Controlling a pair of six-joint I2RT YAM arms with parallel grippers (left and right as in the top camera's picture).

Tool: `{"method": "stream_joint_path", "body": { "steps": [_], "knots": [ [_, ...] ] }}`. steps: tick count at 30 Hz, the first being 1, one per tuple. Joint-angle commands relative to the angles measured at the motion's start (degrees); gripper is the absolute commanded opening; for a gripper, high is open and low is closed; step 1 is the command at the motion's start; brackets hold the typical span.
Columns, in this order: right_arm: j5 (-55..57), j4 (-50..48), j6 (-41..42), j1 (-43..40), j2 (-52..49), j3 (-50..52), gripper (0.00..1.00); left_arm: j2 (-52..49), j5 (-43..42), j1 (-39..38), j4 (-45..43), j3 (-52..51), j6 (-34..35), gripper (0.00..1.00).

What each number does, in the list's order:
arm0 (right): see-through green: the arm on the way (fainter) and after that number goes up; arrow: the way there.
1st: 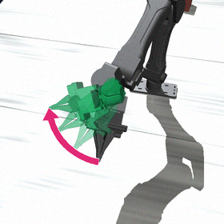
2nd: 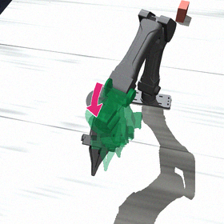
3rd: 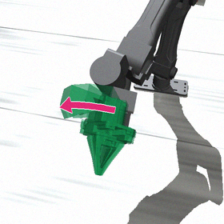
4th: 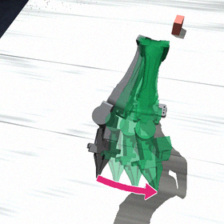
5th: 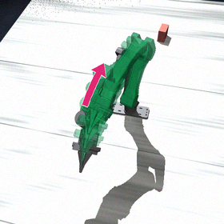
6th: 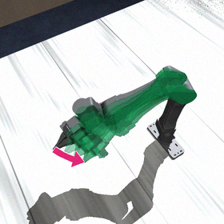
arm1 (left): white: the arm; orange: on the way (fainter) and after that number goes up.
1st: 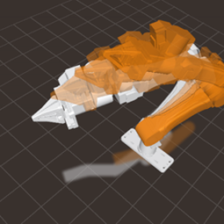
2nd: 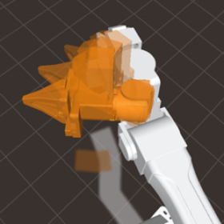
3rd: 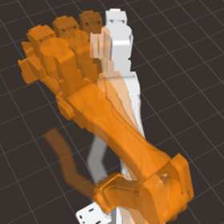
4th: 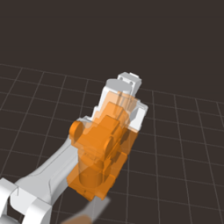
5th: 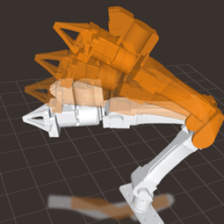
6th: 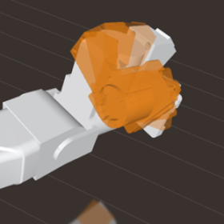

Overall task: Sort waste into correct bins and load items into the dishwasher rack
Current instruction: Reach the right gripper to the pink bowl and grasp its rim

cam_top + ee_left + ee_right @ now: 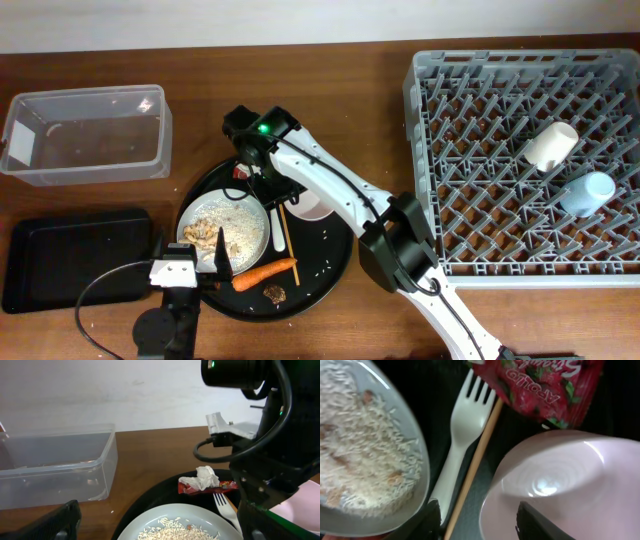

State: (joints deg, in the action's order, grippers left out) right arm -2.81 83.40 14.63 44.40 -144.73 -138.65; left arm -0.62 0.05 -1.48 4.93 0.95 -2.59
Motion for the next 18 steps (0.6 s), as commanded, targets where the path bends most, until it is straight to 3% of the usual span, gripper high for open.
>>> {"method": "stream_joint_path", "body": {
  "steps": [1,7,10,13,18],
  "knots": [
    [3.61,-2.47,1.36,0.13,-0.96,4.87,0.51,0.26,0.17,0.13,-0.11,-0.44,-0.26,0.99],
    [3.74,-3.82,1.36,0.13,-0.96,5.99,0.42,0.26,0.17,0.13,-0.11,-0.44,-0.24,0.99],
    [3.74,-4.42,2.4,0.13,-0.94,6.8,0.3,0.26,0.17,0.13,-0.11,-0.44,-0.26,0.99],
    [3.74,-2.93,2.4,0.11,0.17,5.92,0.11,0.26,0.17,0.13,-0.11,-0.44,-0.26,0.99],
    [3.72,4.57,2.43,-0.57,2.27,-3.28,0.04,0.26,0.17,0.13,-0.11,-0.44,-0.26,0.99]
  ]
}}
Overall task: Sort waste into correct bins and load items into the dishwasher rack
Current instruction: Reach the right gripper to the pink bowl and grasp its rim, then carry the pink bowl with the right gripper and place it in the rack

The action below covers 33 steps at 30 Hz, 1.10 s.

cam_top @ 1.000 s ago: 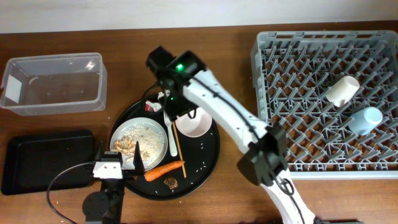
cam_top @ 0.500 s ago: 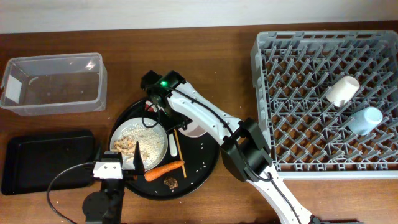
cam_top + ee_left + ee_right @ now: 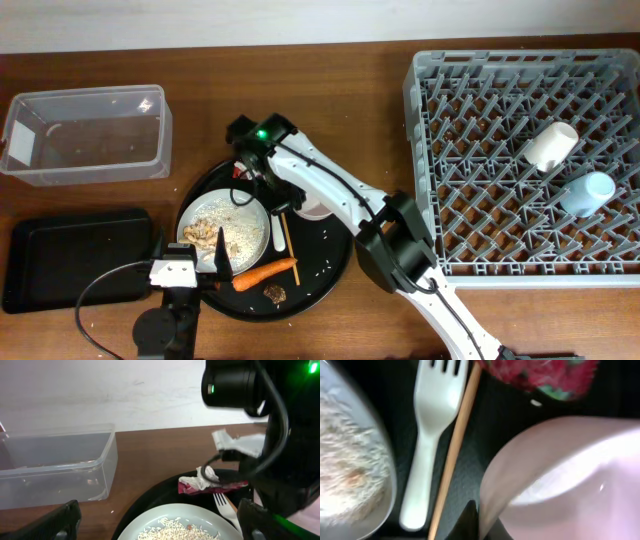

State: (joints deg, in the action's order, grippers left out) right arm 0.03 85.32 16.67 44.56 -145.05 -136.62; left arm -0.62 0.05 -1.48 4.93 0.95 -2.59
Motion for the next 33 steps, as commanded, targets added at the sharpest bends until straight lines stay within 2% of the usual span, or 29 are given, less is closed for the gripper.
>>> {"method": "stream_joint_path", "body": {
  "steps": [1,5,10,13,15,17,18,21,23,25,28,31,33],
  "knots": [
    [0.87,4.68,0.39,-1.18,3.41,-7.87,0.04,0.26,0.17,0.13,-0.11,-0.44,-0.26,0.99],
    [0.48,12.02,0.79,-5.11,8.22,-19.91,0.04,0.26,0.17,0.13,-0.11,-0.44,-0.26,0.99],
    [0.68,12.04,1.22,-14.86,21.27,-18.16,0.04,0.26,0.2,0.13,-0.11,-0.44,-0.26,0.99],
    [3.39,12.04,0.79,-19.78,31.23,-8.11,0.04,0.26,0.17,0.13,-0.11,-0.44,-0.26,0.99],
    [4.11,12.02,0.76,-26.8,41.64,7.3,0.04,0.26,0.17,0.13,-0.11,-0.44,-0.26,0.99],
    [3.61,11.34,0.74,-33.2,47.19,16.65,0.04,0.26,0.2,0.13,-0.11,-0.44,-0.26,0.99],
    [1.2,8.85,-0.48,-39.12,50.9,23.82,0.04,0.26,0.17,0.13,-0.11,-0.44,-0.26,0.99],
    [-13.14,1.66,-9.27,-51.08,55.87,35.04,0.04,0.26,0.17,0.13,-0.11,-0.44,-0.26,0.99],
    [-29.51,-3.69,-17.73,-61.44,56.54,42.45,0.04,0.26,0.17,0.13,-0.11,-0.44,-0.26,0.99],
    [-39.71,-7.15,-22.82,-68.87,56.41,49.11,0.04,0.26,0.2,0.13,-0.11,-0.44,-0.26,0.99],
    [-53.68,-18.18,-28.48,-82.29,56.41,62.23,0.04,0.26,0.17,0.13,-0.11,-0.44,-0.26,0.99],
    [-65.7,-23.67,-31.63,-89.57,56.39,68.41,0.04,0.26,0.17,0.13,-0.11,-0.44,-0.26,0.99],
    [-67.98,-23.93,-34.16,-91.08,56.39,69.66,0.04,0.26,0.17,0.13,-0.11,-0.44,-0.26,0.99]
  ]
}}
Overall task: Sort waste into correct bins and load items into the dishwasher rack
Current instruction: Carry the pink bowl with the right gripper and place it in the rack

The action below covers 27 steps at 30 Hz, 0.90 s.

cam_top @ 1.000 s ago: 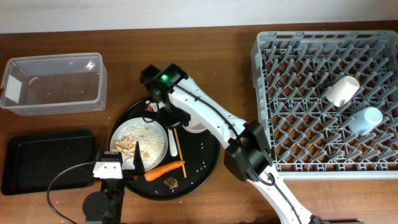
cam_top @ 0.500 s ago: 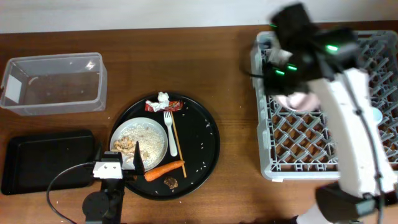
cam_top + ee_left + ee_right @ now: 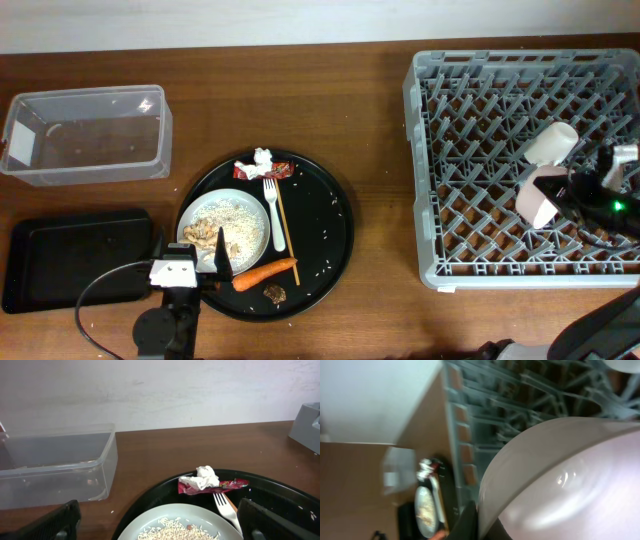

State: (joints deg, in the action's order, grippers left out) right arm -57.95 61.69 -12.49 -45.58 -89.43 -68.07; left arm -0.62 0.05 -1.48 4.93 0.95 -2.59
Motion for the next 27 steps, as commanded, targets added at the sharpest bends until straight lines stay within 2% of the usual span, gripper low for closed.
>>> {"method": "stream_joint_path", "body": {
  "steps": [1,5,8,16,23,24,25,27],
  "knots": [
    [-10.29,-0.35,-5.14,-0.87,0.72,1.11,0.04,0.26,0.17,0.13,-0.11,-0.44,-0.24,0.99],
    [-17.07,-1.03,-7.34,-0.07,0.55,1.11,0.04,0.26,0.17,0.13,-0.11,-0.44,-0.24,0.99],
    [-10.71,0.55,-6.73,-0.07,-0.2,1.18,0.04,0.26,0.17,0.13,-0.11,-0.44,-0.26,0.99],
    [-8.81,1.88,-6.51,-0.2,-5.53,4.85,0.05,0.26,0.17,0.13,-0.11,-0.44,-0.26,0.99],
    [4.83,3.1,4.7,-0.24,-4.13,0.94,0.13,0.26,0.17,0.13,-0.11,-0.44,-0.24,0.99],
    [6.64,3.63,6.16,-0.24,-3.32,-0.09,0.16,0.26,0.2,0.13,-0.11,-0.44,-0.24,0.99],
    [8.83,4.37,7.43,-0.24,-2.64,-1.14,0.27,0.26,0.17,0.13,-0.11,-0.44,-0.26,0.99],
    [13.29,5.77,10.08,-0.24,-1.86,-2.62,0.55,0.26,0.17,0.13,-0.11,-0.44,-0.24,0.99]
  ]
}}
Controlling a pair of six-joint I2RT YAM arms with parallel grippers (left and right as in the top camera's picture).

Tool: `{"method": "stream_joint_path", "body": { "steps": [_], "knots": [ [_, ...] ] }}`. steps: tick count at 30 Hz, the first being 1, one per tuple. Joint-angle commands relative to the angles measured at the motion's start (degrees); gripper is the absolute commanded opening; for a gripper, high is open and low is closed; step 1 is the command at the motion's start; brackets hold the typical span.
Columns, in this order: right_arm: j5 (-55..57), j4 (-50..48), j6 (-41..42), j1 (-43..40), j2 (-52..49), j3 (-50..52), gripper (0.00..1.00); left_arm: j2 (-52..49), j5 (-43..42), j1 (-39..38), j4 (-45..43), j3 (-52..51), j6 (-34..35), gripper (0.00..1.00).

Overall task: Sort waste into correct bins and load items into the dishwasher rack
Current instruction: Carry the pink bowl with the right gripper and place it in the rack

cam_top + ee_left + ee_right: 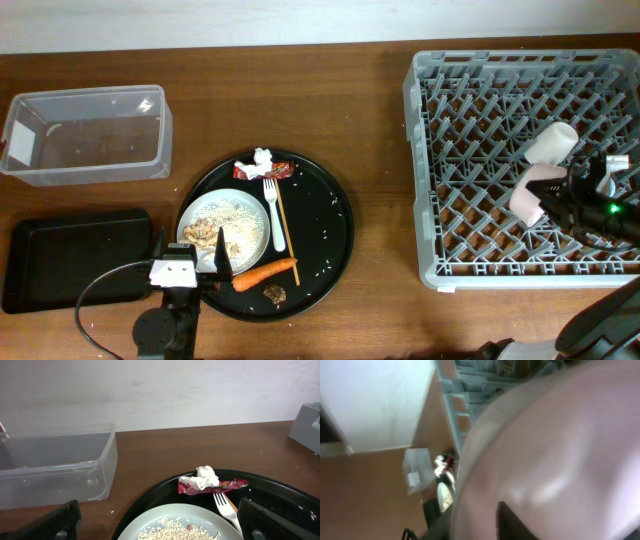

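A pink bowl (527, 192) stands on edge among the tines of the grey dishwasher rack (470, 150), and it fills the right wrist view (560, 450). My right gripper (552, 200) is at the bowl's rim, its fingers (509, 519) apart on either side of it, open. On the round black tray (325, 235) lie a plate of rice (258, 212), a white fork (272, 205), a chopstick (283, 222), a red wrapper (278, 170) with a tissue (263, 156), and a carrot (265, 272). My left gripper (190, 270) rests open at the plate's near edge (160, 525).
A clear plastic bin (85, 135) sits at the back left and a black rectangular tray (70, 255) at the front left. A white cup (552, 143) lies in the rack just behind the bowl. My right arm covers the rack's right edge.
The bowl has tipped further onto its edge between the rack tines. My right gripper's fingers, then pinched on the rim, now stand apart. The left arm and the tray have not changed.
My right gripper was open over the pink bowl on the black tray, beside the fork and chopstick. Then it was shut on the bowl's rim. Later it held the bowl over the right side of the rack, where the bowl now stands with the fingers open.
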State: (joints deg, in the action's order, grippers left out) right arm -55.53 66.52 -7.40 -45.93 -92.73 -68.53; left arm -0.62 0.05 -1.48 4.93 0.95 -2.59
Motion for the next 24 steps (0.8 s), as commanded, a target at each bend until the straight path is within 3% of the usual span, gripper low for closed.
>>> {"method": "stream_joint_path", "body": {
  "steps": [1,8,9,10,15,19,24],
  "knots": [
    [11.69,1.7,4.98,0.11,1.53,-2.58,0.6,0.26,0.17,0.13,-0.11,-0.44,-0.26,0.99],
    [14.6,11.19,6.45,0.11,4.52,-12.72,0.7,0.26,0.17,0.13,-0.11,-0.44,-0.26,0.99],
    [15.19,12.83,6.71,0.11,5.35,-14.82,0.79,0.26,0.17,0.13,-0.11,-0.44,-0.24,0.99],
    [15.82,14.6,7.54,0.11,6.36,-17.25,0.99,0.26,0.17,0.13,-0.11,-0.44,-0.26,0.99],
    [17.29,20.15,9.01,0.17,12.87,-25.7,0.99,0.26,0.2,0.13,-0.11,-0.44,-0.26,0.99],
    [16.24,21.18,7.8,2.56,18.03,-25.92,0.99,0.26,0.17,0.13,-0.11,-0.44,-0.24,0.99],
    [15.3,20.63,4.61,24.94,19.45,-25.83,0.99,0.26,0.17,0.13,-0.11,-0.44,-0.24,0.99]
  ]
}}
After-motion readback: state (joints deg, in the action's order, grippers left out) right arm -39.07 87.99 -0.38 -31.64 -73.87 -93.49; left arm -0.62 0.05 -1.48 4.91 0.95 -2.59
